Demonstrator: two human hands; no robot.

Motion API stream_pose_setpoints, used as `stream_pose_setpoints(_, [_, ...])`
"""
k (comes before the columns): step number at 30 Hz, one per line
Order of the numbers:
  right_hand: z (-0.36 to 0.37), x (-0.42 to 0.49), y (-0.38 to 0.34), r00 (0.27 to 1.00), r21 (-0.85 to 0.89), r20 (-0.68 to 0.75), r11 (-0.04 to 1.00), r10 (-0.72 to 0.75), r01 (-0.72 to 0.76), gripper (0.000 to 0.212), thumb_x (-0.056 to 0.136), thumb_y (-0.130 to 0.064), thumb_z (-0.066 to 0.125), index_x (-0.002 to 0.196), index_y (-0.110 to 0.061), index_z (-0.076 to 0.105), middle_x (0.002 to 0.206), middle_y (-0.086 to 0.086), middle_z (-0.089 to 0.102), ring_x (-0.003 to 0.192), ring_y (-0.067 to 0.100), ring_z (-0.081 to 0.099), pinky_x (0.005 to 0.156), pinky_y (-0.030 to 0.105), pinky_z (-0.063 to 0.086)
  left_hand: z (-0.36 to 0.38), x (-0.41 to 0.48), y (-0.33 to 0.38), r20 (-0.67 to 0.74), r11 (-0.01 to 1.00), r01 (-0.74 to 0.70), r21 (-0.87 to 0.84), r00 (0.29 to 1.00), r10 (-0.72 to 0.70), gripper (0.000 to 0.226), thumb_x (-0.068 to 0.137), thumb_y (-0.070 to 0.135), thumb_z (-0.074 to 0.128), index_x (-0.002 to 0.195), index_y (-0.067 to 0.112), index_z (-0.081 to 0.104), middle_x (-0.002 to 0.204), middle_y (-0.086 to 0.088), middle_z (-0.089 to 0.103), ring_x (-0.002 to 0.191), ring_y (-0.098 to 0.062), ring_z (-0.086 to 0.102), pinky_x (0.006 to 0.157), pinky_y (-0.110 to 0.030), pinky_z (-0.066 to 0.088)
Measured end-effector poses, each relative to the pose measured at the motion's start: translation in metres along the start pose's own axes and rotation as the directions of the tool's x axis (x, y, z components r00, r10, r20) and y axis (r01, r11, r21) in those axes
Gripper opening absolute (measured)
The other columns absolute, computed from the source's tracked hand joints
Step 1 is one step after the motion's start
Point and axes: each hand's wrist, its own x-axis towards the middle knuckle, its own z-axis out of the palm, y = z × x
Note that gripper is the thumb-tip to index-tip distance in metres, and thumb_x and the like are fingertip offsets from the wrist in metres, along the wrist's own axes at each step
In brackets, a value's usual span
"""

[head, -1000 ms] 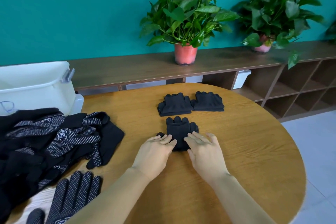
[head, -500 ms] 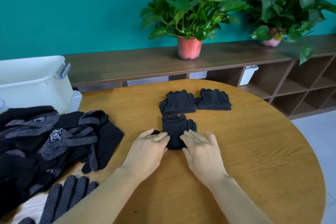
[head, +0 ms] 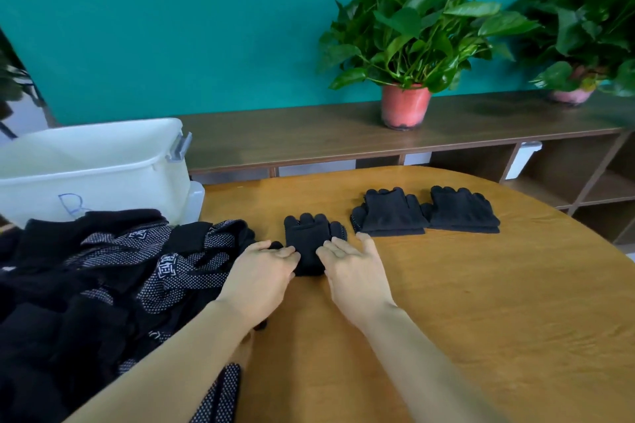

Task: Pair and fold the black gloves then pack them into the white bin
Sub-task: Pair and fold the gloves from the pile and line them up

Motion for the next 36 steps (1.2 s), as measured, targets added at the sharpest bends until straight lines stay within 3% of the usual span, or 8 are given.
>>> stream_pose_setpoints(3, [0.006,0.019,0.007,1.000,-0.054,0.026,0.999,0.007,-0.005,0.029,0.053,-0.009,0.084,0.075,-0.018,0.067,0.070,-0.007,0.068,0.086,0.016,0.069,0.097,0.042,0.043,0.001,0.016,-0.003,0.062,0.998,0.036,0.045,0.997,-0.039,0.052,0.084,0.016,0.072,0.135,0.018,0.059,0.139,0.002,0.058,0.114,-0.006,0.062,0.114,-0.029,0.030])
stream_pose_setpoints(6, [0.014,0.034,0.014,0.998,-0.064,0.055,0.997,0.034,-0.030,0.032,0.050,-0.007,0.085,0.077,-0.016,0.070,0.073,-0.004,0.071,0.093,0.019,0.071,0.095,0.047,0.049,0.006,0.032,-0.007,0.111,0.994,0.062,0.094,0.991,-0.073,0.060,0.099,0.008,0.042,0.155,0.019,0.025,0.162,0.003,0.025,0.139,-0.013,0.040,0.121,-0.031,0.001])
stream_pose_setpoints(17, [0.033,0.053,0.020,0.990,-0.116,0.077,0.987,0.119,-0.110,0.040,0.056,-0.008,0.088,0.094,-0.009,0.076,0.096,0.008,0.076,0.112,0.028,0.066,0.096,0.053,0.048,0.019,0.054,-0.016,0.096,0.992,0.125,-0.007,0.988,-0.124,0.065,0.099,0.003,0.039,0.158,0.018,0.012,0.165,0.001,0.013,0.150,-0.012,0.017,0.121,-0.031,-0.002])
stream_pose_setpoints(22, [0.018,0.045,0.015,0.972,-0.184,0.208,0.980,0.107,-0.068,0.061,0.074,-0.008,0.075,0.132,-0.003,0.058,0.135,0.015,0.059,0.142,0.032,0.036,0.111,0.056,0.031,0.005,0.037,-0.012,0.023,0.989,0.137,-0.051,0.990,-0.136,0.065,0.102,0.007,0.033,0.158,0.018,0.002,0.166,-0.001,-0.003,0.152,-0.011,-0.004,0.121,-0.035,-0.010])
stream_pose_setpoints(28, [-0.021,0.012,-0.007,0.973,-0.116,0.228,0.993,0.037,-0.011,0.075,0.049,-0.010,0.090,0.120,-0.002,0.067,0.120,0.014,0.068,0.129,0.032,0.053,0.100,0.055,0.045,-0.036,-0.023,-0.023,-0.115,0.977,0.184,-0.112,0.974,-0.196,0.055,0.101,0.006,0.042,0.154,0.015,0.030,0.162,-0.004,0.024,0.149,-0.012,0.023,0.119,-0.030,0.000])
stream_pose_setpoints(30, [-0.041,0.001,-0.019,0.969,-0.145,0.248,0.989,0.007,0.030,0.077,0.060,-0.013,0.085,0.132,-0.003,0.059,0.129,0.013,0.064,0.137,0.032,0.044,0.107,0.055,0.037,-0.050,-0.053,-0.029,-0.111,0.969,0.224,-0.104,0.966,-0.235,0.056,0.098,0.004,0.046,0.152,0.015,0.035,0.160,-0.003,0.028,0.147,-0.012,0.027,0.120,-0.032,0.005])
stream_pose_setpoints(33, [-0.067,-0.016,-0.037,0.963,-0.124,0.267,0.989,-0.040,0.075,0.068,0.090,-0.009,0.055,0.152,-0.007,0.027,0.150,0.008,0.044,0.151,0.026,0.012,0.118,0.051,0.009,-0.072,-0.099,-0.035,-0.104,0.960,0.263,-0.091,0.957,-0.272,0.057,0.099,0.005,0.044,0.153,0.017,0.031,0.162,0.001,0.023,0.148,-0.010,0.023,0.121,-0.030,0.002])
stream_pose_setpoints(36, [-0.088,-0.032,-0.056,0.960,-0.114,0.278,0.991,-0.034,0.068,0.062,0.094,-0.008,0.046,0.153,-0.011,0.025,0.144,0.005,0.052,0.150,0.024,0.012,0.116,0.046,0.005,-0.088,-0.142,-0.038,-0.129,0.951,0.293,-0.097,0.944,-0.304,0.057,0.098,0.004,0.041,0.152,0.017,0.033,0.161,0.001,0.026,0.148,-0.009,0.022,0.120,-0.029,-0.001])
